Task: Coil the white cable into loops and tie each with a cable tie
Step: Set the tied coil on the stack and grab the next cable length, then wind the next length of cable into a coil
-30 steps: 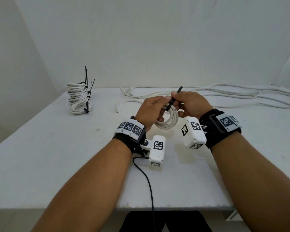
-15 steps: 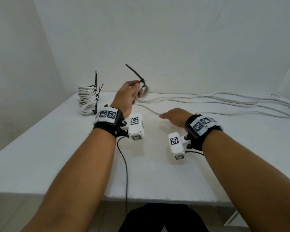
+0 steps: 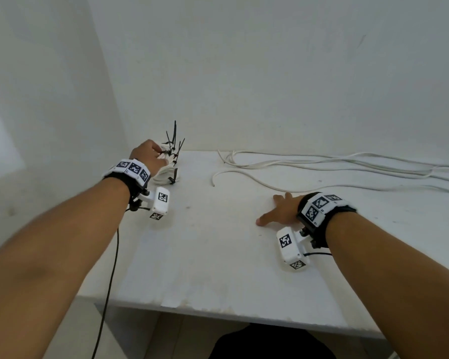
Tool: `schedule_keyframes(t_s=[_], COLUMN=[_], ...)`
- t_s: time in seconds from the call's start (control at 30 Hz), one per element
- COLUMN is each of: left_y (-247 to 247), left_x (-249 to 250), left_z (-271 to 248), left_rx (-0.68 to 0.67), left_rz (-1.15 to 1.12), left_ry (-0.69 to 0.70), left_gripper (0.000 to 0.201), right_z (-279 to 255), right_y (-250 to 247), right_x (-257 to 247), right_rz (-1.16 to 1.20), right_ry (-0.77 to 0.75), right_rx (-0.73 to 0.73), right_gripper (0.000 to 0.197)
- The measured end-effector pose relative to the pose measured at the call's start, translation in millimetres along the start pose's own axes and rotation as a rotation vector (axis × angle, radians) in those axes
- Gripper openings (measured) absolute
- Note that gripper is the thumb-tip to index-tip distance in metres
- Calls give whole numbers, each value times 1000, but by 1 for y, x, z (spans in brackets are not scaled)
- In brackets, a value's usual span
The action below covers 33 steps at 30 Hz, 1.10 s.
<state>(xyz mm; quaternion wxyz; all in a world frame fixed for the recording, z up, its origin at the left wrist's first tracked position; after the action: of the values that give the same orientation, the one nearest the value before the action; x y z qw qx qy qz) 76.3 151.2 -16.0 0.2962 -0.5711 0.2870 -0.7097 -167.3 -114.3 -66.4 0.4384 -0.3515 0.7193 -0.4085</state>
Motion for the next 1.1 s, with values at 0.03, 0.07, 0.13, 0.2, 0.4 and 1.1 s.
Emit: schedule_keyframes(t_s=[0.03, 0.07, 0.13, 0.2, 0.4, 1.1], left_y=[3, 7, 15, 22, 28, 66], left_x=[-2, -4, -4, -4, -13, 123], left_z=[1, 3, 4, 6, 13, -46], left_rx=[-14, -25, -35, -42, -139, -146], left_rz=[46, 86, 136, 151, 197, 202], left_ry=[5, 16, 33, 40, 4, 371], left_gripper=[31, 29, 27, 25, 31, 22], right_z=[0, 0, 0, 0, 4, -1], right_y=[0, 0, 0, 0, 1, 4], right_x=[0, 1, 3, 4, 9, 15], right_rz=[10, 11, -10, -37, -107, -65], right_ry=[1, 5, 13, 17, 31, -1], right_rx=[0, 0, -9, -24, -58, -59], right_gripper=[107, 108, 108, 110, 115, 114])
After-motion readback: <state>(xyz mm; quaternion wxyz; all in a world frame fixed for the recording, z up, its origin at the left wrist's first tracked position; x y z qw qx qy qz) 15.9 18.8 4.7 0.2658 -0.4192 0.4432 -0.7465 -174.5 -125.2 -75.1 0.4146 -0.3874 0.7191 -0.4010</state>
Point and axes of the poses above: each hand's wrist, its own z-axis towards the middle knuckle, its own y-axis out of the palm, x = y × z, the point moved 1 cm from there along z, towards the middle knuckle, and after that the axes turned 13 degrees about -y, right-handed, at the moved point
